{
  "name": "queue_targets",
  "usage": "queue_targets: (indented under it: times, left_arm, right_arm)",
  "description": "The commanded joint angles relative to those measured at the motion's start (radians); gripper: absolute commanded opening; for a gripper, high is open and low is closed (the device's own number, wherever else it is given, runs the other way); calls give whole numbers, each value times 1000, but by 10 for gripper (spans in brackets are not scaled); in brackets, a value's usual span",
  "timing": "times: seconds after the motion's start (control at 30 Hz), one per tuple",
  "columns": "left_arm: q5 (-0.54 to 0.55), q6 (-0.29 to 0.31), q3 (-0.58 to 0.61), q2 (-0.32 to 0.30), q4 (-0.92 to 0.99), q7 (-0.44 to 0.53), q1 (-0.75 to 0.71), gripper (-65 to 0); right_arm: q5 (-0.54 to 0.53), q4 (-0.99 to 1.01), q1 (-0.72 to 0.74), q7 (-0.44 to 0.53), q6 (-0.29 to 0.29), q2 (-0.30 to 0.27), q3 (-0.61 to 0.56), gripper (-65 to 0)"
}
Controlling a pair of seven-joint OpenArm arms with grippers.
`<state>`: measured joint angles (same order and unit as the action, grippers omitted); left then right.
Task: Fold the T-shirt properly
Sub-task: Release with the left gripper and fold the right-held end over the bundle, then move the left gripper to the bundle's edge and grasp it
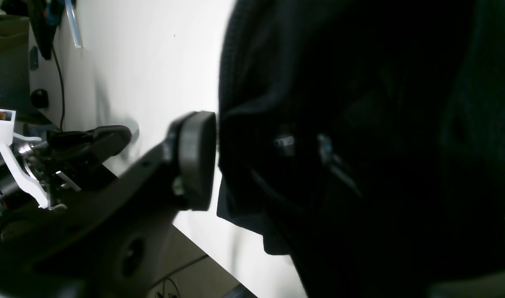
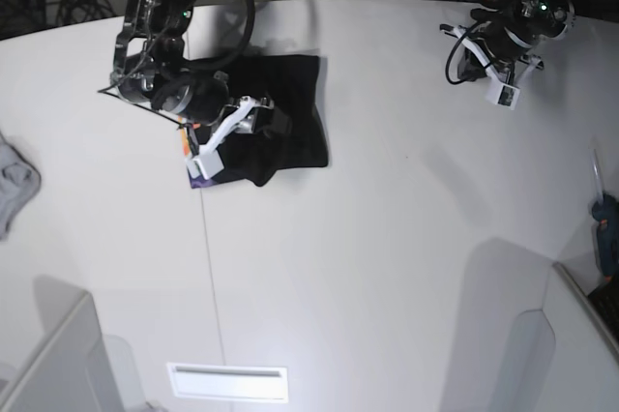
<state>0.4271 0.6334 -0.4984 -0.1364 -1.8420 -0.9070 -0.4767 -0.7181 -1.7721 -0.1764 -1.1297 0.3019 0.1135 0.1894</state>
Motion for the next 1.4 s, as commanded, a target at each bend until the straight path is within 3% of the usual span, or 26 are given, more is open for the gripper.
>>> queue_targets:
  times: [0.0, 0.1, 0.33, 0.53, 0.73, 0.97, 1.13, 1.27, 1.37]
  left_arm:
    - [16, 12, -15, -9, -18, 13, -1, -650]
    - [16, 18, -39, -9, -18, 13, -1, -650]
    - [16, 18, -76, -9, -17, 13, 0, -650]
    - [16, 18, -78, -9, -17, 13, 0, -650]
    - [16, 18, -78, -9, -15, 13, 0, -650]
    - [16, 18, -78, -9, -14, 12, 16, -650]
    - [16, 18, -78, -10, -15, 12, 17, -650]
    - [16, 19, -78, -10, -18, 12, 11, -650]
    - [16, 24, -70, -9, -20, 12, 8, -650]
  right_arm:
    - [-25, -16, 8, 7, 3, 1, -3, -332]
    - [-25, -18, 8, 7, 3, 2, -11, -336]
    - [-21, -18, 11, 17, 0, -1, -169, -347]
    - [-21, -45, 16, 17, -116, -2, -256, -347]
    - [-19, -97, 36, 17, -171, -25, -339, -347]
    - [-19, -94, 85, 7, -174, -27, -428, -347]
    - [-27, -111, 122, 15, -174, -74, -538, -348]
    - [-21, -194, 111, 63, -174, -117, -522, -434]
    - [-28, -225, 65, 158, -174, -165, -454, -569]
